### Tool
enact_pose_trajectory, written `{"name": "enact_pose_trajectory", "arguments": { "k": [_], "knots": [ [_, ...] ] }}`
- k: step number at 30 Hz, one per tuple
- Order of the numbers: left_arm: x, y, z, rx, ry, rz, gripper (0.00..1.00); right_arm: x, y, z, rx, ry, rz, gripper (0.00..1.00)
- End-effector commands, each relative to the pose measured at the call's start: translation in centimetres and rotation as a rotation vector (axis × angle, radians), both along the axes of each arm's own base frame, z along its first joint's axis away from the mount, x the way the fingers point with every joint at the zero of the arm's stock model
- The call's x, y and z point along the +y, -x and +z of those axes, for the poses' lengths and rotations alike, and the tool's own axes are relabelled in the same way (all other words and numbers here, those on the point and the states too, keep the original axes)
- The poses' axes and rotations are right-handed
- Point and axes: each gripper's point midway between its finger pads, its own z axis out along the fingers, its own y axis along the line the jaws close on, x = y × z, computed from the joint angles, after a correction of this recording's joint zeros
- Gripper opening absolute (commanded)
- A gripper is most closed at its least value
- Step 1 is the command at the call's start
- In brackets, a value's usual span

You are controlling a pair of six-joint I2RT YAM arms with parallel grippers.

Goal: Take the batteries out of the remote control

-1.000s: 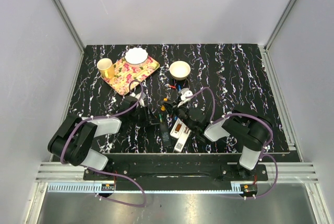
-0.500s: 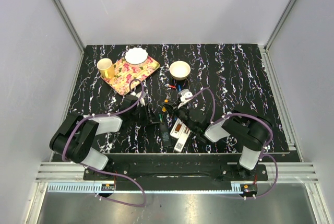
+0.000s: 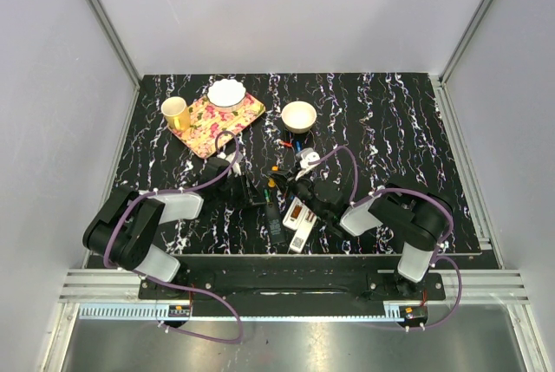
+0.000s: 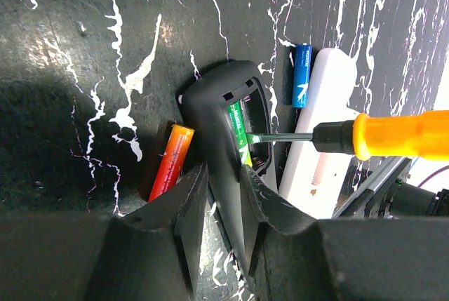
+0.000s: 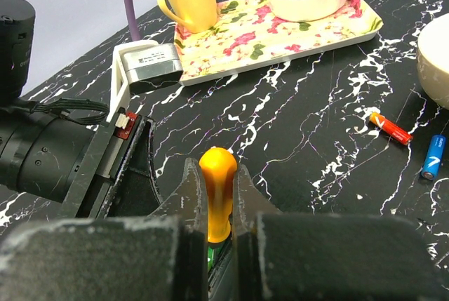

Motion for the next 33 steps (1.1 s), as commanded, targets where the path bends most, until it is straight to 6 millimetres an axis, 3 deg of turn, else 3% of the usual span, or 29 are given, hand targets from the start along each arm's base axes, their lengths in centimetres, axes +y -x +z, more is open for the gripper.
{"name": "enact_pose_trajectory", "arguments": {
  "k": [1,9,20,22,26,33],
  "knots": [
    [0.6,-0.7,-0.5,-0.008,-0.038,0.013,0.29,0.5,1.0,6.8,-0.112,-0.25,0.055,0.0],
    [1.3,-0.4,-1.7,0.031,-0.078,0.027,0.22,-0.5,-0.5,4.8,0.0,-0.302,0.023,0.0],
    [1.3,-0.5,-1.2,0.016,-0.09,-0.002,0.15,-1.3,-2.7,2.7,0.103,-0.359,-0.025,0.0],
    [0.9,-0.7,-0.1,-0.018,-0.066,-0.02,0.17,-1.2,-2.8,2.5,0.106,-0.359,-0.028,0.0],
    [0.5,-0.9,1.9,-0.08,-0.032,-0.041,0.34,-1.5,-3.2,2.1,0.108,-0.351,-0.05,0.0],
    [0.3,-1.2,2.7,-0.104,-0.023,-0.046,0.41,-2.0,-3.5,1.7,0.107,-0.338,-0.073,0.0]
  ]
}}
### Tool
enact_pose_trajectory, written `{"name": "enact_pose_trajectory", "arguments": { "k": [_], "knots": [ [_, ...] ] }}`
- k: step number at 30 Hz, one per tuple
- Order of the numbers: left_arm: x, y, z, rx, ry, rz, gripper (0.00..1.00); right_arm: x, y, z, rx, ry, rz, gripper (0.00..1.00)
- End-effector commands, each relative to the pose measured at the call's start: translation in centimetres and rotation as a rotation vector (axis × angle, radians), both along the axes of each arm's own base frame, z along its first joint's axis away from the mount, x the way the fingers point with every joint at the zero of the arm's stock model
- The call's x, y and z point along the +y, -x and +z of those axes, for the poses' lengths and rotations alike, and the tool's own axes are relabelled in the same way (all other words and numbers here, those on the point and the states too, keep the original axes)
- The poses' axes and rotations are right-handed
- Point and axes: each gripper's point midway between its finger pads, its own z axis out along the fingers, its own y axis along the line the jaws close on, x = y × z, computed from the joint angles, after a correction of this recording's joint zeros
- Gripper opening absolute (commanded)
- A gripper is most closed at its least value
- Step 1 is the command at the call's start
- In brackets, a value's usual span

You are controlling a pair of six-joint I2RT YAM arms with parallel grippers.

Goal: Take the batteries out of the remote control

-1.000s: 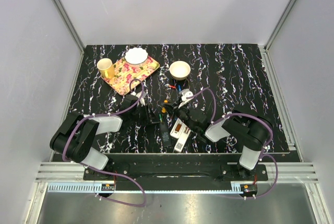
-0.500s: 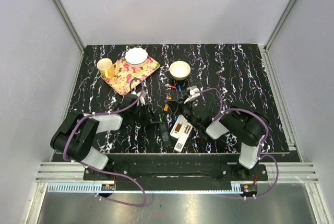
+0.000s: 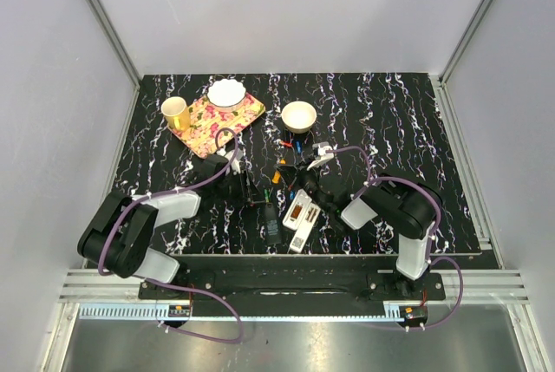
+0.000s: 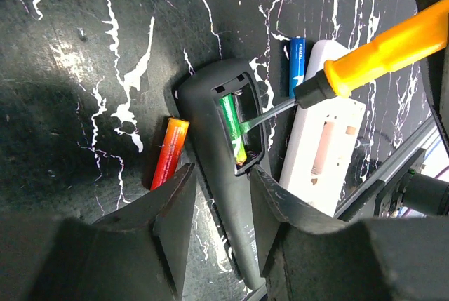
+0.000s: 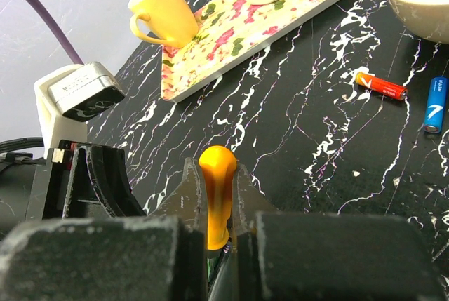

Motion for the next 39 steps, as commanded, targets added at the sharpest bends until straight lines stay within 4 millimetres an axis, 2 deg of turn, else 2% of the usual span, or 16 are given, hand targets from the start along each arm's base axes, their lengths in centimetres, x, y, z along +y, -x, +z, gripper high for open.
{"name": "enact_pose_trajectory", "arguments": {
  "k": [1,6,11,16,19,25,28,36,39],
  "knots": [
    [-0.2,-1.3,1.5,-0.069,0.011,0.0,0.41,-0.1,-0.6,3.7,-0.12,-0.11,-0.025,0.0],
    [0.4,-1.8,0.6,-0.054,-0.031,0.048,0.33,-0.3,-0.7,3.5,-0.112,-0.114,-0.035,0.0],
    [0.2,-2.2,-0.1,-0.037,-0.031,0.05,0.26,-0.6,-1.1,3.3,-0.088,-0.136,-0.056,0.0],
    [0.3,-2.3,-1.2,-0.008,-0.054,0.057,0.23,-0.9,-1.5,3.4,-0.06,-0.178,-0.062,0.0],
    [0.3,-2.3,-1.7,0.003,-0.057,0.055,0.23,-1.0,-1.1,3.8,-0.067,-0.179,-0.045,0.0],
    [0.0,-2.4,-1.7,0.001,-0.036,0.051,0.22,-0.9,-0.6,5.1,-0.132,-0.141,-0.015,0.0],
    [-0.3,-2.4,-1.6,0.004,-0.023,0.044,0.22,-0.9,-0.7,4.7,-0.116,-0.148,-0.015,0.0],
    [-0.7,-1.2,-2.0,0.03,0.014,0.025,0.2,-1.2,-2.3,3.9,-0.054,-0.213,-0.056,0.0],
    [-1.0,-0.7,-2.2,0.037,0.029,0.018,0.18,-1.5,-2.8,4.3,-0.036,-0.249,-0.05,0.0]
  ]
}}
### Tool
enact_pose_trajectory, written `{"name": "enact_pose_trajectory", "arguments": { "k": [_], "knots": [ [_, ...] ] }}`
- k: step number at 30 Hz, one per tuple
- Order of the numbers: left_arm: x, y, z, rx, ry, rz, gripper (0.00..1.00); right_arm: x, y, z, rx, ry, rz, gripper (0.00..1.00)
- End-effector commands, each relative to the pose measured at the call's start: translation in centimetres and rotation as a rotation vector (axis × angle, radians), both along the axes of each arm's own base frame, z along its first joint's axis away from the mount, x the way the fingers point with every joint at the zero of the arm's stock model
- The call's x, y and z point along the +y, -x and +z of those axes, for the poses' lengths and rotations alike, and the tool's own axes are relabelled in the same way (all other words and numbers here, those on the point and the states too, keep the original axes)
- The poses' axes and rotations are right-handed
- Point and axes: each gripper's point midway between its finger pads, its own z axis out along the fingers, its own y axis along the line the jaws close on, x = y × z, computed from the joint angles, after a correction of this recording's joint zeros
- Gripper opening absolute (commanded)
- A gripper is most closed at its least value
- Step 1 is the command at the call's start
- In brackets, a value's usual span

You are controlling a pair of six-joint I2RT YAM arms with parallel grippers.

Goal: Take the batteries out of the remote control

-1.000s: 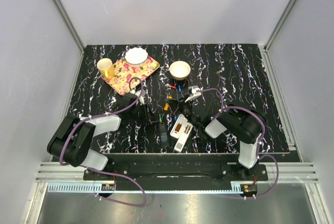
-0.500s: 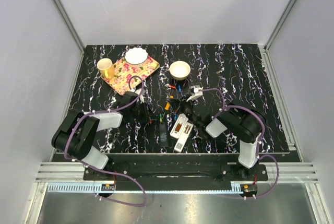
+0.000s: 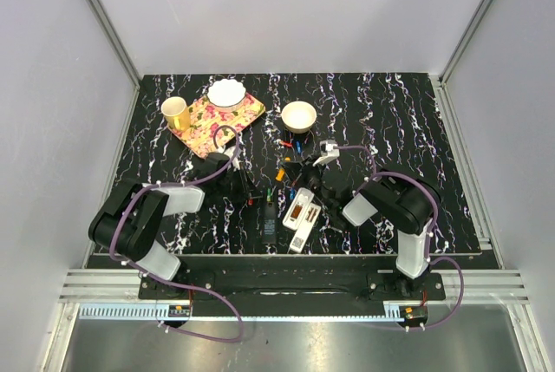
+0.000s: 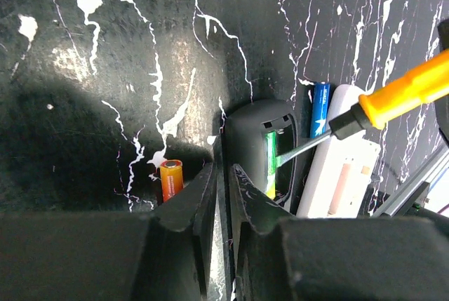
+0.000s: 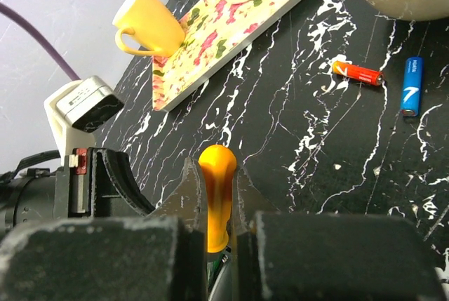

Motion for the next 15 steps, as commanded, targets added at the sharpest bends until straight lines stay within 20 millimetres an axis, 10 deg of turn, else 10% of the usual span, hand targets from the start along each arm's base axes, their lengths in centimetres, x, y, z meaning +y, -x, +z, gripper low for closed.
{"name": "enact_pose_trajectory", "arguments": {
  "k": [1,15],
  "knots": [
    [-1.2,1.7,-0.6,0.033,0.048,-0.049,0.18,-0.2,-1.4,5.4,-0.123,-0.185,-0.011,0.0],
    [-2.3,3.2,0.3,0.026,0.085,-0.058,0.17,0.1,-1.0,5.7,-0.095,-0.228,0.028,0.0]
  ]
}}
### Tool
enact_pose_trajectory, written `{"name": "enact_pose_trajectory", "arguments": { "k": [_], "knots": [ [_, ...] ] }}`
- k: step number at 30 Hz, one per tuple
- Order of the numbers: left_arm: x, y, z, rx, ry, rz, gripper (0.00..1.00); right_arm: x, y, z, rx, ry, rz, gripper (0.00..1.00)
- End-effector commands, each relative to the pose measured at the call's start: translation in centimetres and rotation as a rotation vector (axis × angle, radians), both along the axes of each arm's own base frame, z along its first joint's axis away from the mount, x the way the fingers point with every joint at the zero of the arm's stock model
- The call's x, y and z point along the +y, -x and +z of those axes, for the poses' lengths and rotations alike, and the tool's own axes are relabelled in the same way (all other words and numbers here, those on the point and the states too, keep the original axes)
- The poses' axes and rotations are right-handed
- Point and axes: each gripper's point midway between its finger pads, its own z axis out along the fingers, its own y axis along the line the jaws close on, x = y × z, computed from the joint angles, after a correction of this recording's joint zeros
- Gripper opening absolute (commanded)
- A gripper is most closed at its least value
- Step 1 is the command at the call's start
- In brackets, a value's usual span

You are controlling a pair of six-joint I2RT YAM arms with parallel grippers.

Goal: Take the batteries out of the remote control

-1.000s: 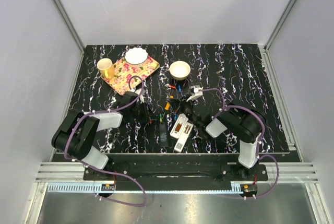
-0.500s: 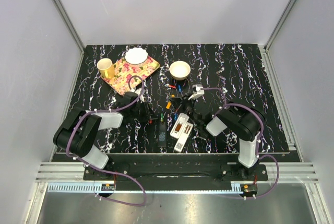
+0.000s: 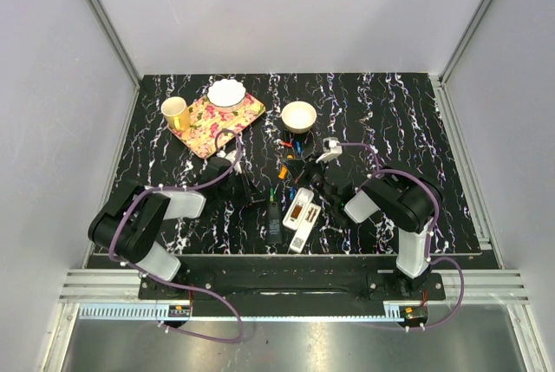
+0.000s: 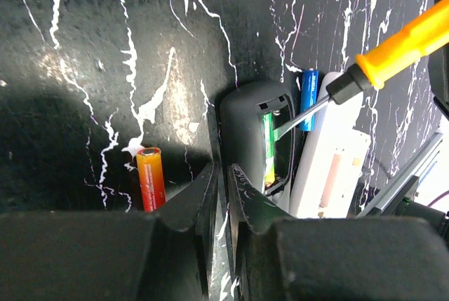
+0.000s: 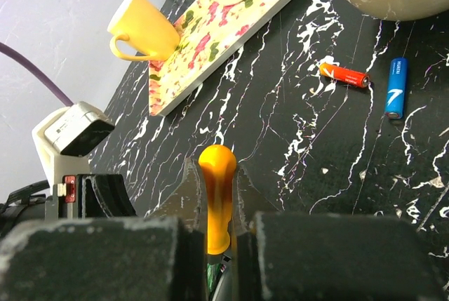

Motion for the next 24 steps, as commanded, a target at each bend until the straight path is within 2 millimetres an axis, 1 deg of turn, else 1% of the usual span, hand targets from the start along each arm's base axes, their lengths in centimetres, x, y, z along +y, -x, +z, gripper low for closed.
{"name": "enact_pose_trajectory", "arguments": {
  "k": [1,2,5,9,10,12,16,19,20,24],
  "knots": [
    [-1.4,2.4,0.5,0.034,0.041,-0.062,0.17,0.7,0.0,5.6,-0.117,-0.21,0.017,0.0],
    [-1.5,2.3,0.7,0.026,0.041,-0.061,0.17,0.7,0.0,5.0,-0.101,-0.208,0.017,0.0],
    [-1.6,2.2,1.0,0.022,0.053,-0.051,0.17,0.9,0.2,4.2,-0.081,-0.201,0.029,0.0],
    [-2.3,2.0,1.3,0.021,0.074,-0.06,0.17,1.5,0.5,4.1,-0.087,-0.19,0.065,0.0],
    [-2.6,1.9,1.3,0.023,0.075,-0.059,0.17,1.7,0.5,4.2,-0.09,-0.196,0.07,0.0],
    [-3.0,1.9,1.4,0.02,0.08,-0.072,0.17,1.9,0.4,4.0,-0.076,-0.204,0.076,0.0],
    [-3.3,1.7,1.3,0.022,0.082,-0.072,0.17,2.7,0.3,4.2,-0.054,-0.246,0.1,0.0],
    [-3.4,1.5,1.5,0.017,0.087,-0.073,0.16,3.0,0.3,3.4,-0.029,-0.251,0.109,0.0],
    [-3.4,1.6,1.5,0.019,0.085,-0.075,0.16,3.0,0.2,2.8,-0.018,-0.244,0.108,0.0],
    [-3.5,1.4,1.8,0.014,0.077,-0.082,0.16,2.8,0.4,1.7,-0.001,-0.224,0.101,0.0]
  ]
}}
